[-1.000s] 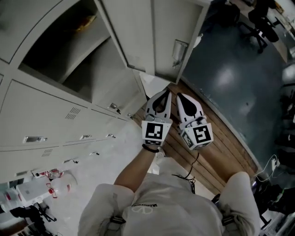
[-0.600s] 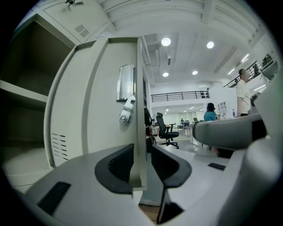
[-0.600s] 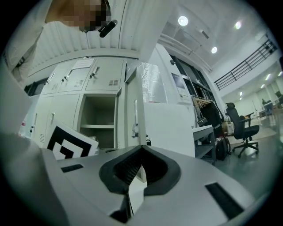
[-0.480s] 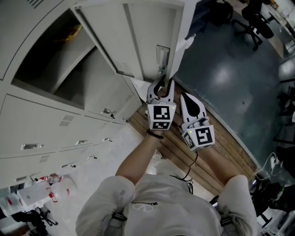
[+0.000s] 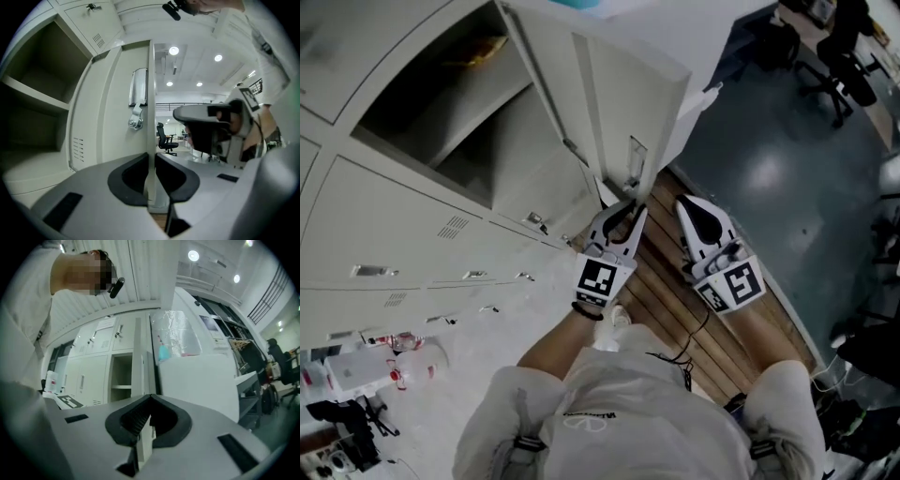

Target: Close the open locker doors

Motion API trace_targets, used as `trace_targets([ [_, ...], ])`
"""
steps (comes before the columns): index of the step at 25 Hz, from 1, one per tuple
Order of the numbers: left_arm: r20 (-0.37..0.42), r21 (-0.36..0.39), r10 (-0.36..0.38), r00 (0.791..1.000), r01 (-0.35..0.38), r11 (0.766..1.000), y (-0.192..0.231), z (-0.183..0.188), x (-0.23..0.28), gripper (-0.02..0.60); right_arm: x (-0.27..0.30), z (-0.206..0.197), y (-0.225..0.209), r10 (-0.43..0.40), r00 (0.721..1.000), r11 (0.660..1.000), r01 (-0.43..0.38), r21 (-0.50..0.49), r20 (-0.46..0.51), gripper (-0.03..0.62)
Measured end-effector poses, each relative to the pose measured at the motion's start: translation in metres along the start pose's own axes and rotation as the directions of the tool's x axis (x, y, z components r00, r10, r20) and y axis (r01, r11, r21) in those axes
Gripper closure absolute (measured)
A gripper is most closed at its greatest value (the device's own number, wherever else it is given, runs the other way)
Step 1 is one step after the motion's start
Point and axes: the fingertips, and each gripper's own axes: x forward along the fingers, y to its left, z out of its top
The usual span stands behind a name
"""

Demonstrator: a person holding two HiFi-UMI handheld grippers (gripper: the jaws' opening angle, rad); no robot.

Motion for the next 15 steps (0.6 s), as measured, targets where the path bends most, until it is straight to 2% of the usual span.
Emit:
trace_targets([
  [4, 0.017, 0.030, -0.105, 0.994, 0.104, 0.994, 0.013, 0.000, -0.051, 0.526, 0.030, 0.020, 0.042, 0.205, 0.978, 0.979, -0.205, 0.010, 0.041, 0.553],
  [7, 0.006, 0.071, -0.143, 0.990, 0.142, 0.987, 0.024, 0.000, -0.077, 0.522, 0.052, 0.029, 0.074, 0.353, 0.934, 0.934, -0.355, 0.042, 0.060, 0.505],
  [10, -0.005, 0.076, -0.132, 0.991, 0.132, 0.988, 0.038, -0.003, -0.099, 0.517, 0.072, 0.031, 0.108, 0.488, 0.871, 0.871, -0.490, 0.039, 0.050, 0.459],
  [15, -0.002, 0.057, -0.076, 0.997, 0.076, 0.995, 0.062, -0.006, -0.130, 0.514, 0.092, 0.029, 0.143, 0.586, 0.810, 0.810, -0.587, 0.020, 0.022, 0.436],
])
